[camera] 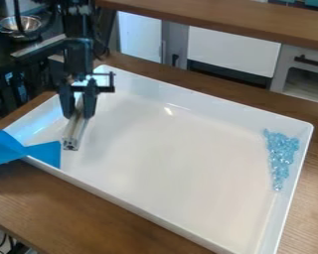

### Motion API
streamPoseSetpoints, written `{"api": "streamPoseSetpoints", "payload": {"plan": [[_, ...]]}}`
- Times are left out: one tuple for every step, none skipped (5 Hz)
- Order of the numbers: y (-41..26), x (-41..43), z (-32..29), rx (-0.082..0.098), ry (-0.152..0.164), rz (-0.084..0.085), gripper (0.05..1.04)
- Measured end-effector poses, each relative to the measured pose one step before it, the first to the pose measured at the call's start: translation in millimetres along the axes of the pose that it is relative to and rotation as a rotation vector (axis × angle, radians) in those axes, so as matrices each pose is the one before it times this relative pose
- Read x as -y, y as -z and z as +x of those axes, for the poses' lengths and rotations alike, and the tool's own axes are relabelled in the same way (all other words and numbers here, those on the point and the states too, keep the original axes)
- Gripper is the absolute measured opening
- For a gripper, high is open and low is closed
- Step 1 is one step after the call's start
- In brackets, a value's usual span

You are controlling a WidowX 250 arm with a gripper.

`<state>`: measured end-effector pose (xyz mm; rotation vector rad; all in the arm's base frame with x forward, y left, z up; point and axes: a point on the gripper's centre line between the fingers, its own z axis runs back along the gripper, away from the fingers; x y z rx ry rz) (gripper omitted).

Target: Sweep into pile

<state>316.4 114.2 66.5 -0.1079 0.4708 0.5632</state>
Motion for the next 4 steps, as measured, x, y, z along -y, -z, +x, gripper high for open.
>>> {"api": "streamPoseSetpoints", "payload": {"plan": [[9.14, 1.90, 5.24, -0.0454, -0.0597, 0.0084, 0.394], [-0.38, -1.16, 0.24, 0.0021, -0.0500, 0.0073, 0.699], [-3.50, -0.38, -5.42, 0.0263, 0.0362, -0.0140, 0.970], [-27.15, 1.39, -16.85, 0.0833, 0.0819, -0.0400, 1.007]]}}
